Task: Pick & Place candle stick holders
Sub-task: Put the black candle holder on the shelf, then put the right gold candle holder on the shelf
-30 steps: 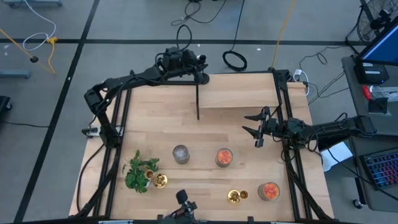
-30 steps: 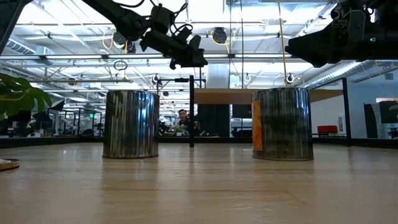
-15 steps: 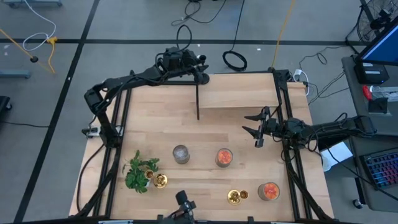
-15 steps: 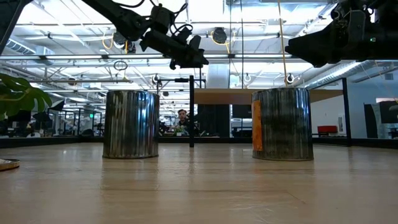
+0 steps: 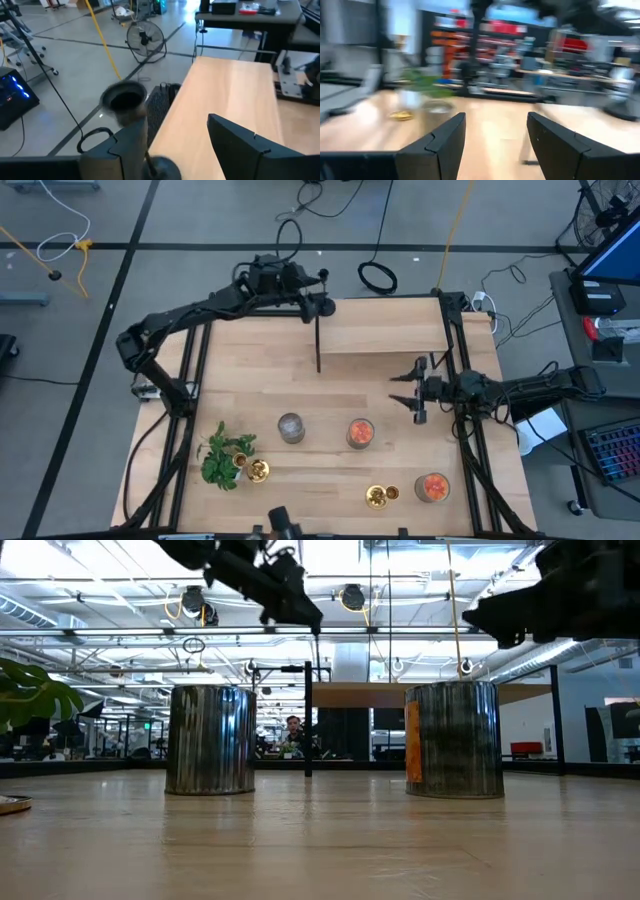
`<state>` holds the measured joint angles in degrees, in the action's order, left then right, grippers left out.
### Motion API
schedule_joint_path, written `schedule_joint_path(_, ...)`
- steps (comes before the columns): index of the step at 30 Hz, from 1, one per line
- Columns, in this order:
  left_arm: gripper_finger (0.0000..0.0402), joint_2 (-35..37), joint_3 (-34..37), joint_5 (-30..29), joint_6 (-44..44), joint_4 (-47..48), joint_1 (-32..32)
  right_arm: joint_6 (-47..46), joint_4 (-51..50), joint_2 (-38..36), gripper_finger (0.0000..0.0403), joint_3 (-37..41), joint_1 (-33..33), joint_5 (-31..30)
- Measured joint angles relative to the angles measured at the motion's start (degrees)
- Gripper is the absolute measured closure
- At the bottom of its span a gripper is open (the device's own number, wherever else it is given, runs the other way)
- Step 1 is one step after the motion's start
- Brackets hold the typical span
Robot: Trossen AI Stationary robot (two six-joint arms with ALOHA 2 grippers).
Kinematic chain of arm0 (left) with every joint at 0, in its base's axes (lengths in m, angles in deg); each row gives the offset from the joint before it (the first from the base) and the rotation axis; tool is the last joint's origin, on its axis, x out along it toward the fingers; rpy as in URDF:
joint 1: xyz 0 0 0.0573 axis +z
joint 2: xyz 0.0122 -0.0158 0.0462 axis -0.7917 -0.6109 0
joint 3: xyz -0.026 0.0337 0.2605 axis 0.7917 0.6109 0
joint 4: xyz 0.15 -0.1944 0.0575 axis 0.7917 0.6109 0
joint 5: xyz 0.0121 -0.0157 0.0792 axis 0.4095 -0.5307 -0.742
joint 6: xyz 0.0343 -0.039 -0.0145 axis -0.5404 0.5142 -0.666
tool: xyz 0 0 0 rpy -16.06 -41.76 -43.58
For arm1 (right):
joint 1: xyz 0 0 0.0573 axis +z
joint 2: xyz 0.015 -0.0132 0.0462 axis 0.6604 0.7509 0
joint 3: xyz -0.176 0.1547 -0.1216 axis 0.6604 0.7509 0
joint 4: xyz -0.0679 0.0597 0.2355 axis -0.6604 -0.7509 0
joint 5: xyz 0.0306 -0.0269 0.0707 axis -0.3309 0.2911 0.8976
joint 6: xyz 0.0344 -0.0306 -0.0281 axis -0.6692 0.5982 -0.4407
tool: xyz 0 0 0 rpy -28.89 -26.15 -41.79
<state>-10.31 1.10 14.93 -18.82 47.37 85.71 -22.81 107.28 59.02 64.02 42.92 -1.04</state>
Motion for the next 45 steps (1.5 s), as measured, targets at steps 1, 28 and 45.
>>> schedule_joint_path(1,0.0185,1.19,0.00,0.00,-0.05,1.74,-0.11,-0.02,-0.07,-0.02,0.0191,0.00,0.02,3.29)
schedule_joint_path(28,0.0244,23.49,-0.02,0.17,2.81,36.76,-7.25,-11.21,8.21,12.48,0.0191,0.02,12.56,25.62)
schedule_joint_path(45,0.0250,24.46,8.53,-13.63,8.71,37.54,-19.23,-7.28,12.11,40.78,0.0191,-14.71,22.97,32.67)
